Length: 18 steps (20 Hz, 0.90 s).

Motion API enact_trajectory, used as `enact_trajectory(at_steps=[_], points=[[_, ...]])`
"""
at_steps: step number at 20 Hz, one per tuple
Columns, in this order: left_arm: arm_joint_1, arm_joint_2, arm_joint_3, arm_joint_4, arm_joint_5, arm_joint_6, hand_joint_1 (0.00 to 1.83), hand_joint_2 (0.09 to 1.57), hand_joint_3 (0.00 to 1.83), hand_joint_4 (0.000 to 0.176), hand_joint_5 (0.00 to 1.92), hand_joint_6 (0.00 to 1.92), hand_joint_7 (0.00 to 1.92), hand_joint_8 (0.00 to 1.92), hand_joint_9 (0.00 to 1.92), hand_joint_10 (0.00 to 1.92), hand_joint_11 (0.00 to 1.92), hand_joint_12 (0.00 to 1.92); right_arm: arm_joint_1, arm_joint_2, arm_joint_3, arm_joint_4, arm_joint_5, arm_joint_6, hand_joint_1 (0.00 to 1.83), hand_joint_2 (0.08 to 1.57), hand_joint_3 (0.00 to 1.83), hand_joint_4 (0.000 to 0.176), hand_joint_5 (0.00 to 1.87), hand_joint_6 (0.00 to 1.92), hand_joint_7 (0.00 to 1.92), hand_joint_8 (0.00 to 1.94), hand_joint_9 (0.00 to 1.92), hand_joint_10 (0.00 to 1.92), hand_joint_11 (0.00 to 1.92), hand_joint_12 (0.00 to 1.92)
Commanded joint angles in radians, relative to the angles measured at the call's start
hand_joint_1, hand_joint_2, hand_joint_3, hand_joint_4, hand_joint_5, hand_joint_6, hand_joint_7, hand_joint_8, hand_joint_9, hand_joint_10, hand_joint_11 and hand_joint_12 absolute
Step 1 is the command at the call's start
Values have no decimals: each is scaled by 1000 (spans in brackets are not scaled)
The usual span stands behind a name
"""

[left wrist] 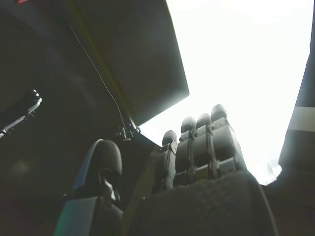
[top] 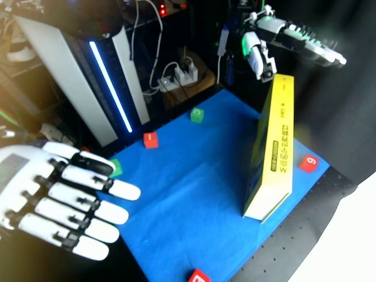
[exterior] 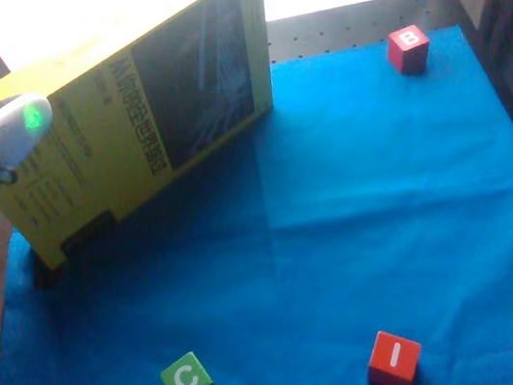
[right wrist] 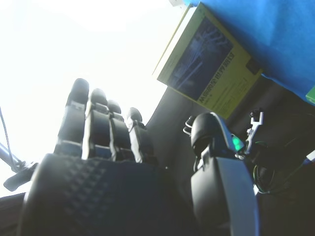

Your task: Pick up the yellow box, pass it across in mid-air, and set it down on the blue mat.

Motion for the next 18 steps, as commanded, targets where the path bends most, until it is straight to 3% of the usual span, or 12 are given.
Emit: enact_trajectory(at_steps=[1,2,3,4,5,7,10,11,12,13,16,18], points=[[-6,1,0,10,-125,-1,299,1301,3,161,0,0,0,0,0,0,0,14,5,-2,1,2,122,-2,164,1351,11,98,0,0,0,0,0,0,0,0],[-5,0,0,7,-125,2,346,1284,0,149,0,0,0,0,0,0,14,11,5,-2,1,2,122,-2,190,1343,4,101,0,0,0,0,0,0,0,0],[-4,0,-1,3,-125,6,346,1284,0,149,0,0,0,0,0,0,14,11,5,-2,2,3,122,-2,190,1343,4,101,0,0,0,0,0,0,0,0],[-1,0,-1,-3,-124,8,412,1221,0,149,0,0,0,0,0,0,0,0,5,-2,2,4,122,-2,193,1338,1,110,0,0,0,0,0,0,0,0],[-1,0,-1,-3,-123,10,421,1185,0,150,0,0,0,0,0,0,0,0,5,-2,2,5,122,-2,203,1327,0,131,0,0,0,0,0,0,0,0],[-1,-1,1,-10,-109,12,532,1143,0,174,0,0,0,0,0,0,0,0,5,-2,1,6,123,-1,186,1324,0,131,0,0,0,0,0,0,0,0],[-2,-19,18,-33,-73,12,642,1102,0,175,0,0,0,0,0,0,0,0,5,-6,2,6,123,-1,201,1327,1,122,0,0,0,0,0,0,0,0],[-3,-25,24,-42,-53,12,595,1080,0,176,0,0,0,0,0,0,0,0,5,-6,2,6,123,-1,193,1331,2,130,0,0,0,0,0,0,0,0],[-6,-33,34,-57,-27,12,711,1085,0,176,0,0,0,0,0,0,0,0,5,-6,3,7,123,-1,194,1338,5,114,0,0,0,0,0,0,0,0],[-10,-44,44,-74,-4,12,734,1085,0,176,0,0,0,0,0,0,0,0,5,-7,3,7,123,-1,193,1338,4,114,0,0,0,0,0,0,0,0],[-11,-67,63,-108,39,10,786,1100,0,136,0,0,0,0,0,0,1,0,5,-11,3,7,123,-1,209,1318,0,116,0,0,0,0,0,0,0,0],[-11,-76,70,-114,61,9,792,1110,0,81,0,0,0,0,0,0,38,19,3,-14,2,7,123,-1,205,1310,0,119,0,0,0,0,0,0,0,0]])
